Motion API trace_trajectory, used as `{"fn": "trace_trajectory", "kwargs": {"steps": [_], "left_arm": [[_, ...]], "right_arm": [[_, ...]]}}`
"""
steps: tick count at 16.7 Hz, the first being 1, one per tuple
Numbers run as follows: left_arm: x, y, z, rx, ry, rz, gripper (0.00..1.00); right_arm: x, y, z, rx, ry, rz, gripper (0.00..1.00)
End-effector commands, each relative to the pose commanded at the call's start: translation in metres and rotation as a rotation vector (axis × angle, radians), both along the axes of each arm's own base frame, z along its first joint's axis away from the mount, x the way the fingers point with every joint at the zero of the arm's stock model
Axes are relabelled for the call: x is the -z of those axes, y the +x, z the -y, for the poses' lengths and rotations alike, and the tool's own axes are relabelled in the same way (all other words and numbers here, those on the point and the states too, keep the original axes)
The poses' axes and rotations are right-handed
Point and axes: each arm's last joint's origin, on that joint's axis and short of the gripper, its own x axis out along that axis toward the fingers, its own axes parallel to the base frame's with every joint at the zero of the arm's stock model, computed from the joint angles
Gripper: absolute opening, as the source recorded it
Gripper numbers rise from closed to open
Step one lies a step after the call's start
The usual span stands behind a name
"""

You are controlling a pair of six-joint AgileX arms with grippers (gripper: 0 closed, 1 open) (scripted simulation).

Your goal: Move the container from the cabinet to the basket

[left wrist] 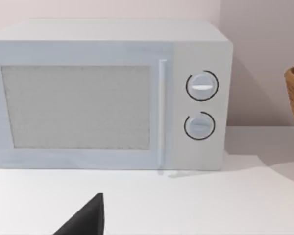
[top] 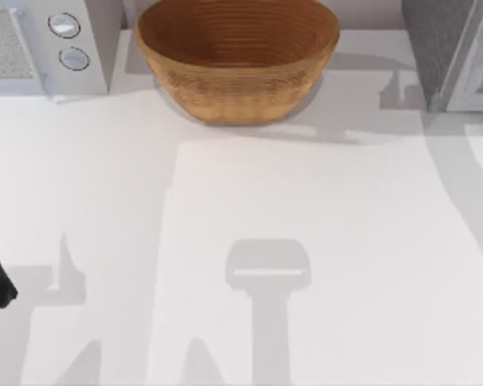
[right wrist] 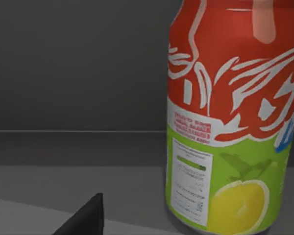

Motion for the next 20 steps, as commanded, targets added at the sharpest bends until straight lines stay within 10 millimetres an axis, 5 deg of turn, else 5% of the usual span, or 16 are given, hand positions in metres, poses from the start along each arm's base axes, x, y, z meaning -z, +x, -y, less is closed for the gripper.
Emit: {"fn": "trace_trajectory", "kwargs": {"steps": [7, 12, 20], "left_arm": [[0.000, 0.000, 0.000, 0.000, 0.000, 0.000, 1.00], [0.000, 0.000, 0.000, 0.000, 0.000, 0.000, 1.00], [0.000, 0.000, 0.000, 0.000, 0.000, 0.000, 1.00]], "right_arm": [[-0.004, 0.005, 0.000, 0.002, 0.002, 0.006, 1.00], [0.000, 0.034, 0.008, 0.006, -0.001, 0.011, 1.00], [-0.002, 0.053, 0.008, 0.006, -0.001, 0.010, 1.00]]}}
